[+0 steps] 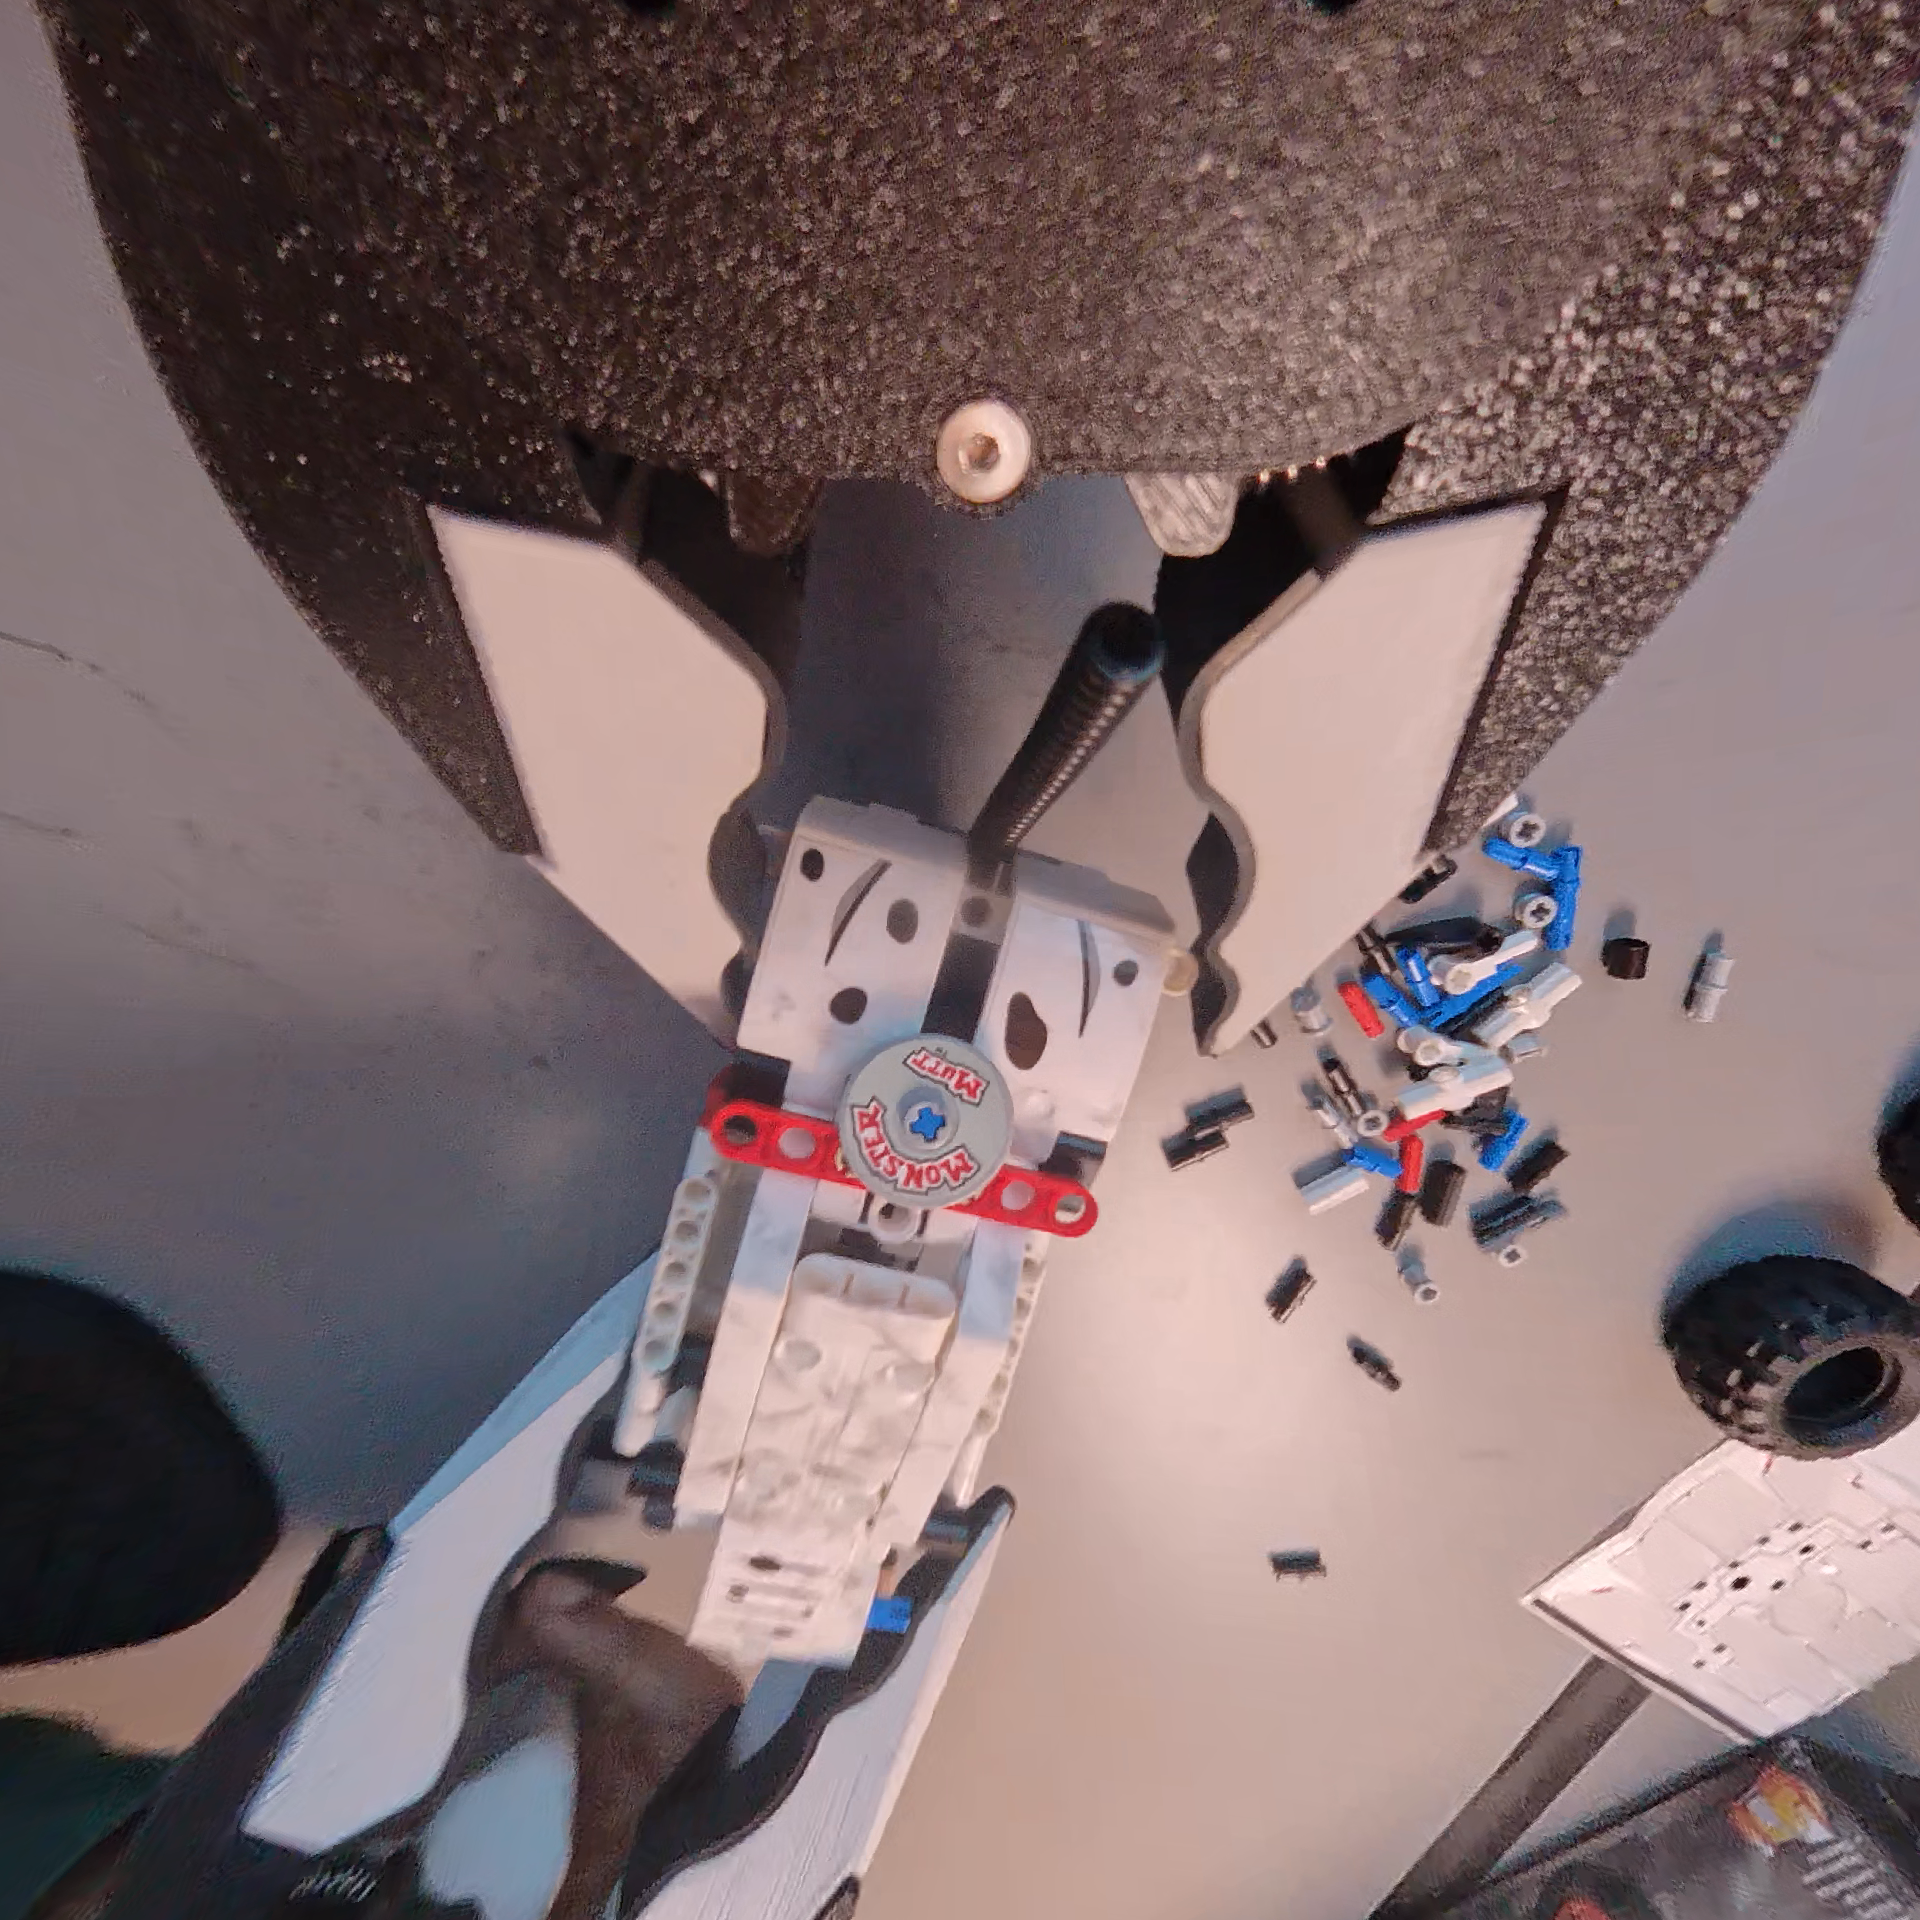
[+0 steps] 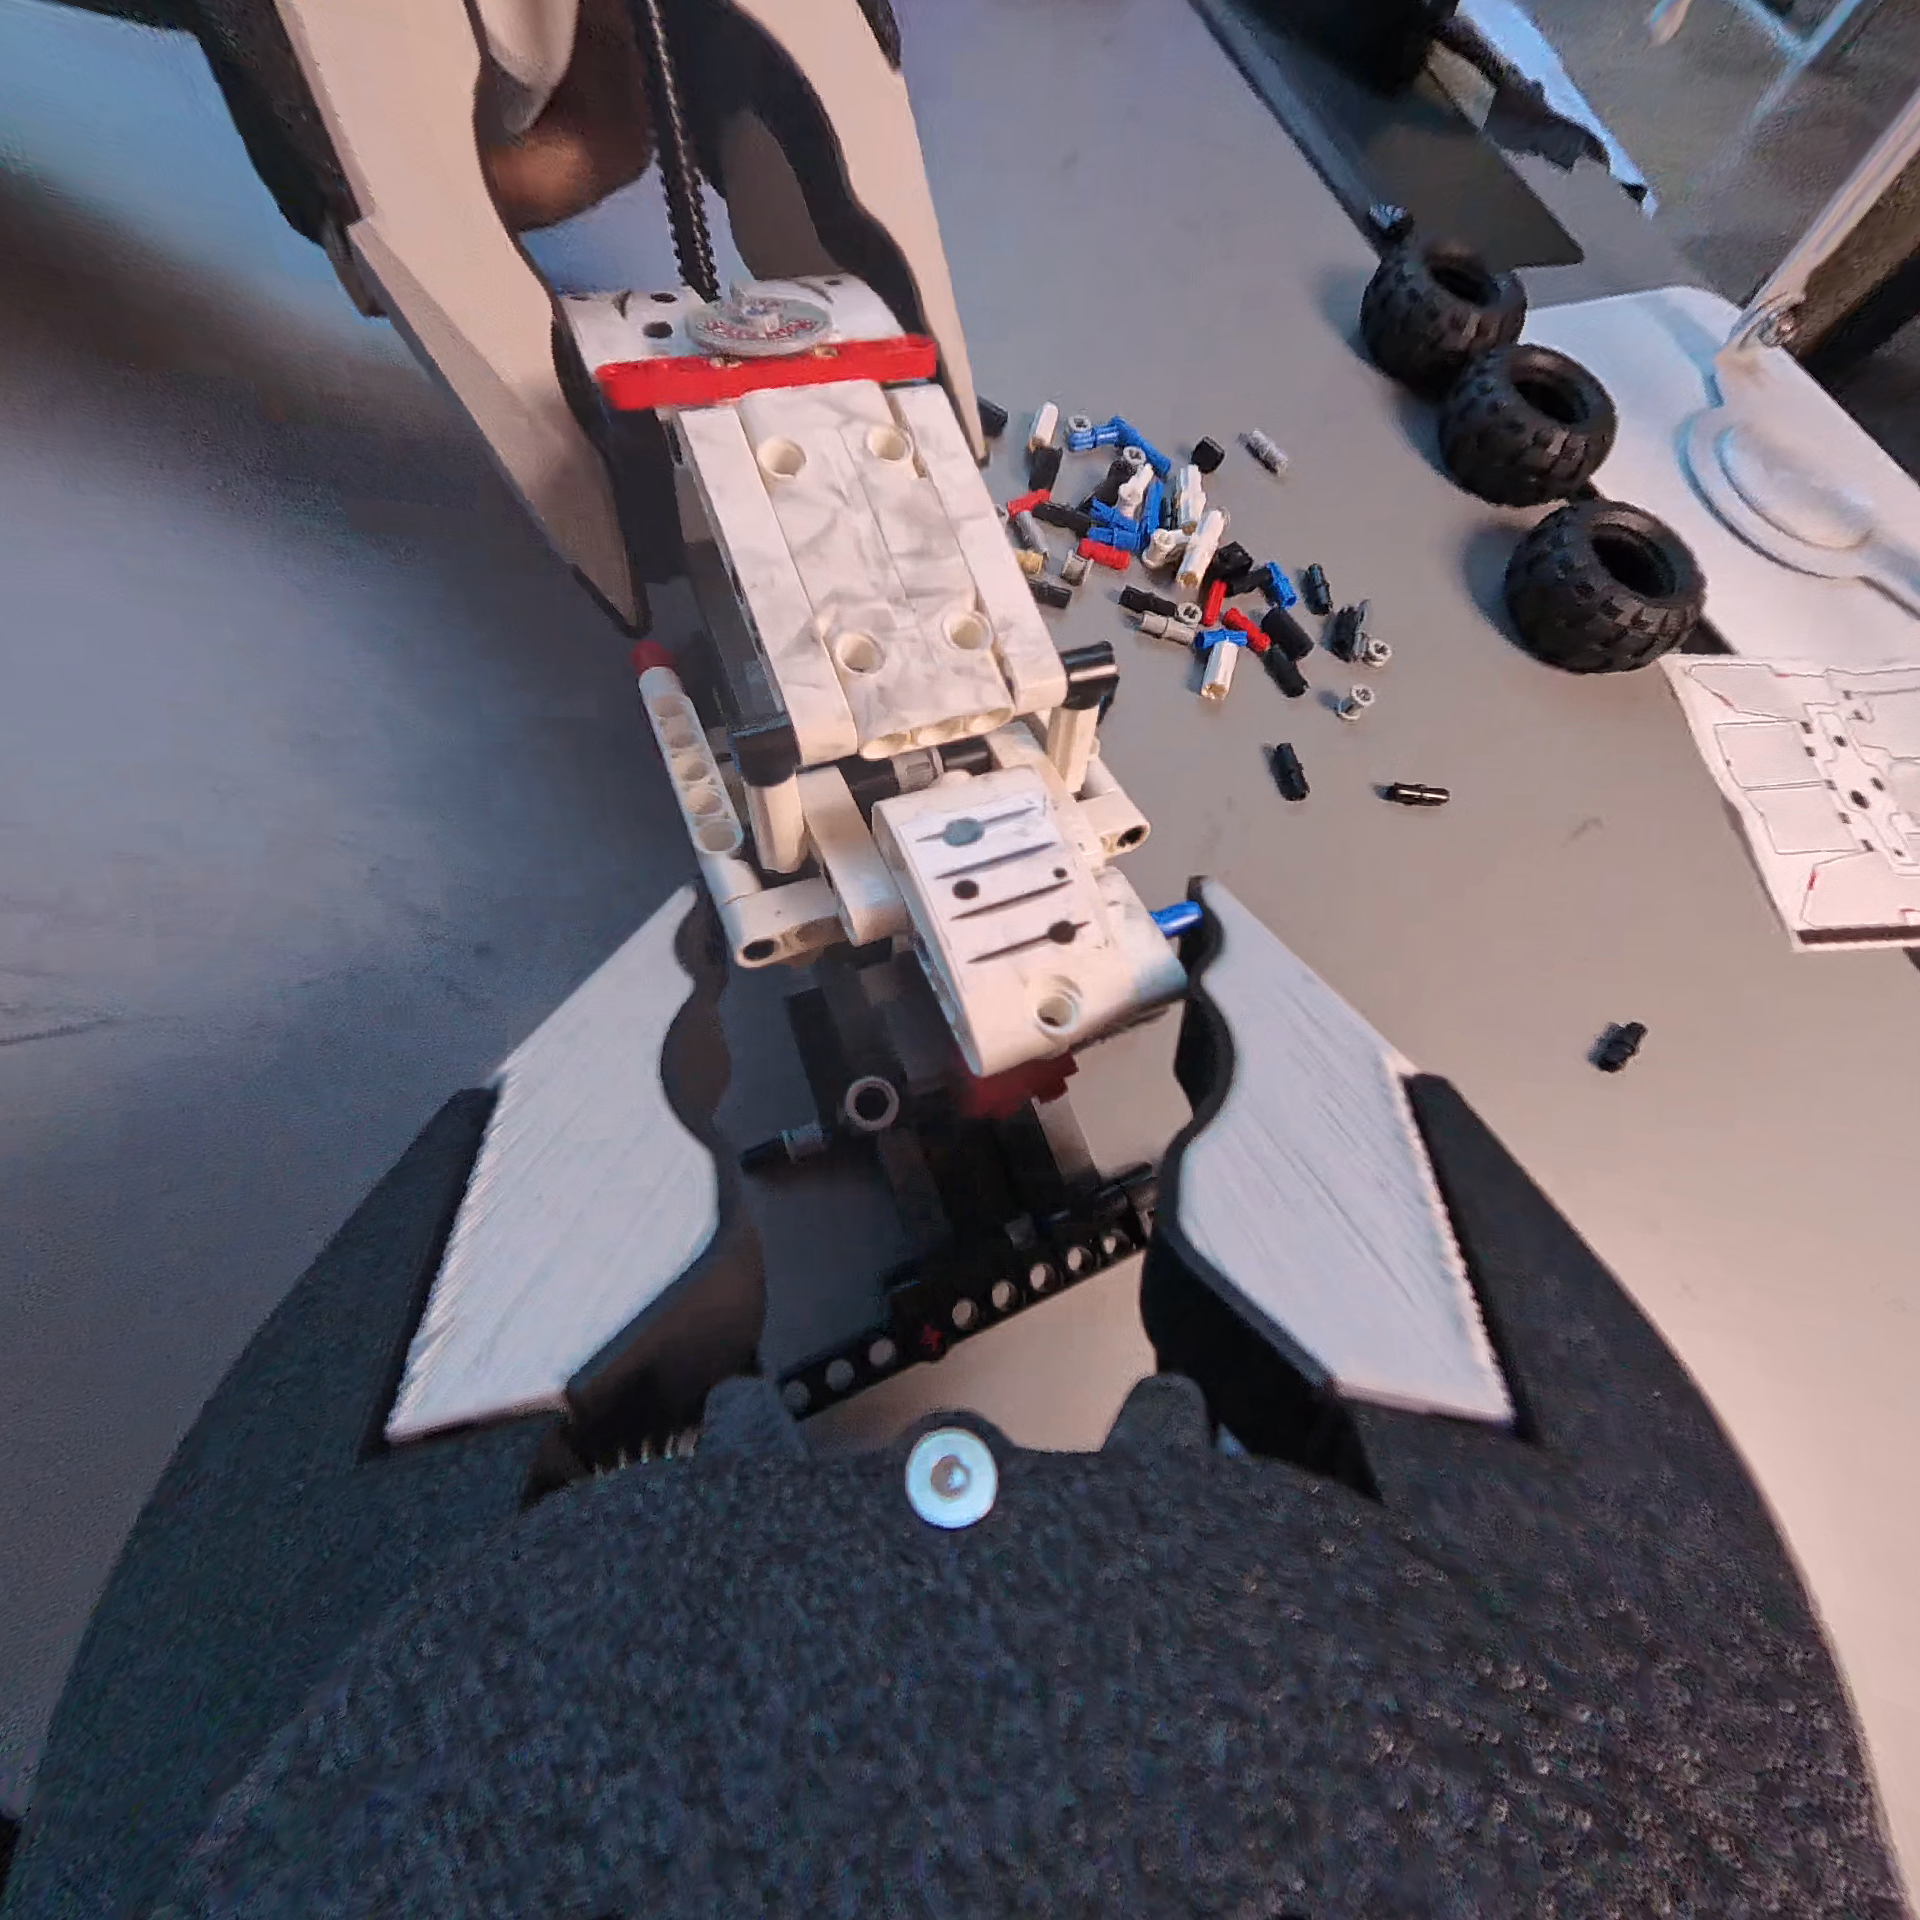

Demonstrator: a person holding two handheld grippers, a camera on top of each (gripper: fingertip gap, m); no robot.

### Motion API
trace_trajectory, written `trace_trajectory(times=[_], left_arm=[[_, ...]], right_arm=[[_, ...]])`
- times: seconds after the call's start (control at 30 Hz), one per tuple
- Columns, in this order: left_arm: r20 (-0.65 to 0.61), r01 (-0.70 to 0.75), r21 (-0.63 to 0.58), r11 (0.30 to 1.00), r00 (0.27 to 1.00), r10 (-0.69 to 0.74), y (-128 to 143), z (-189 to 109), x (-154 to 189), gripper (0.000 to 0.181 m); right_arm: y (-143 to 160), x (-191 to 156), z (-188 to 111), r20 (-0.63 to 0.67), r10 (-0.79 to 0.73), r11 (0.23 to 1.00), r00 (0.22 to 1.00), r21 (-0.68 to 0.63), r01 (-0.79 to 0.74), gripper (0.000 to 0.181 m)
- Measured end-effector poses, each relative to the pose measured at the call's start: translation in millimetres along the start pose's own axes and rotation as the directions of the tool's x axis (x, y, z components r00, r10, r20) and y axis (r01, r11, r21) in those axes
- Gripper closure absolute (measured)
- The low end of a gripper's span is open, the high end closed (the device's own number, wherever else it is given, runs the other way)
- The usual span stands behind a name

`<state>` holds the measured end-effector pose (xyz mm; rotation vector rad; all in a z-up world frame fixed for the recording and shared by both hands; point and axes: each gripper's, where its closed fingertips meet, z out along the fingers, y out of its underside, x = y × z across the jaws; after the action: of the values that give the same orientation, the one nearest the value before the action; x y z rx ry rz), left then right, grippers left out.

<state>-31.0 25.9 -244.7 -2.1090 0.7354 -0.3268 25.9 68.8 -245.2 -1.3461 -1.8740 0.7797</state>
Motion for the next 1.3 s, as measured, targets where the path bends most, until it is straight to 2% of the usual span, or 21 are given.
trace_trajectory(times=[0.17, 0.33, 0.47, 0.6, 0.67, 0.73, 0.77, 0.8, 0.83, 0.87, 0.93, 1.0, 1.03, 1.1, 1.17, 1.23, 1.3], left_arm=[[-0.021, 0.057, -0.010, 0.998, 0.998, -0.057, 3.9, -6.1, 9.8, 0.100], [-0.175, 0.247, -0.004, 0.969, 0.954, -0.244, 3.7, -22.9, 28.9, 0.100], [-0.299, 0.476, -0.047, 0.878, 0.832, -0.467, 11.2, -38.1, 33.4, 0.101], [-0.372, 0.643, -0.110, 0.758, 0.680, -0.632, 25.0, -46.9, 28.4, 0.101], [-0.399, 0.684, -0.126, 0.719, 0.628, -0.668, 28.7, -50.4, 26.2, 0.101], [-0.423, 0.697, -0.131, 0.705, 0.604, -0.675, 30.5, -52.4, 25.0, 0.101], [-0.437, 0.703, -0.136, 0.698, 0.590, -0.679, 30.8, -53.0, 25.0, 0.101], [-0.452, 0.707, -0.137, 0.694, 0.579, -0.679, 30.6, -53.3, 24.8, 0.101], [-0.462, 0.709, -0.129, 0.693, 0.576, -0.675, 29.8, -53.7, 24.3, 0.101], [-0.472, 0.710, -0.109, 0.695, 0.579, -0.665, 27.2, -55.6, 22.4, 0.100], [-0.498, 0.686, 0.014, 0.728, 0.636, -0.589, 11.5, -67.0, 15.7, 0.094], [-0.496, 0.630, 0.124, 0.766, 0.708, -0.502, -4.5, -80.9, 14.0, 0.080], [-0.481, 0.594, 0.168, 0.786, 0.746, -0.461, -10.4, -86.8, 13.9, 0.081], [-0.437, 0.523, 0.217, 0.825, 0.807, -0.397, -15.2, -91.2, 16.7, 0.074], [-0.427, 0.465, 0.234, 0.854, 0.838, -0.340, -16.1, -91.8, 24.5, 0.078], [-0.423, 0.424, 0.187, 0.886, 0.849, -0.317, -6.9, -88.0, 32.2, 0.080], [-0.420, 0.378, 0.110, 0.919, 0.856, -0.301, 9.5, -85.1, 39.3, 0.082]], right_arm=[[-4.2, -12.2, -0.5, 0.037, 0.031, 0.999, 0.999, -0.012, -0.031, 0.095], [-27.8, -28.7, -11.0, 0.112, 0.103, 0.990, 0.988, 0.082, -0.113, 0.093], [-44.1, -28.0, -25.5, -0.015, -0.026, 0.991, 1.000, 0.132, 0.027, 0.095], [-39.9, -47.2, -37.6, -0.044, -0.208, 0.974, 0.977, 0.078, 0.211, 0.093], [-31.6, -56.9, -39.0, -0.030, -0.262, 0.964, 0.965, 0.040, 0.263, 0.096], [-19.6, -47.7, -32.7, -0.102, -0.334, 0.942, 0.937, -0.044, 0.332, 0.106], [-15.6, -38.7, -29.1, -0.157, -0.368, 0.930, 0.916, -0.077, 0.360, 0.119], [-16.3, -33.9, -26.6, -0.194, -0.382, 0.924, 0.903, -0.069, 0.376, 0.140], [-17.5, -39.1, -24.6, -0.165, -0.370, 0.929, 0.914, -0.029, 0.370, 0.153], [-18.5, -42.1, -24.3, -0.139, -0.331, 0.942, 0.933, 0.007, 0.335, 0.160], [-19.4, -54.0, -26.6, -0.013, -0.215, 0.973, 0.977, 0.080, 0.215, 0.163], [-29.1, -64.3, -34.9, 0.143, -0.044, 0.985, 0.989, 0.170, 0.019, 0.166], [-35.9, -69.2, -41.1, 0.244, 0.056, 0.974, 0.968, 0.198, -0.106, 0.167], [-43.4, -70.0, -48.8, 0.371, 0.197, 0.935, 0.908, 0.207, -0.287, 0.167], [-48.7, -75.3, -56.8, 0.501, 0.288, 0.886, 0.816, 0.183, -0.425, 0.167], [-51.8, -78.2, -63.2, 0.609, 0.372, 0.825, 0.700, 0.128, -0.550, 0.167], [-55.2, -70.5, -66.8, 0.656, 0.449, 0.746, 0.607, 0.098, -0.659, 0.167]])
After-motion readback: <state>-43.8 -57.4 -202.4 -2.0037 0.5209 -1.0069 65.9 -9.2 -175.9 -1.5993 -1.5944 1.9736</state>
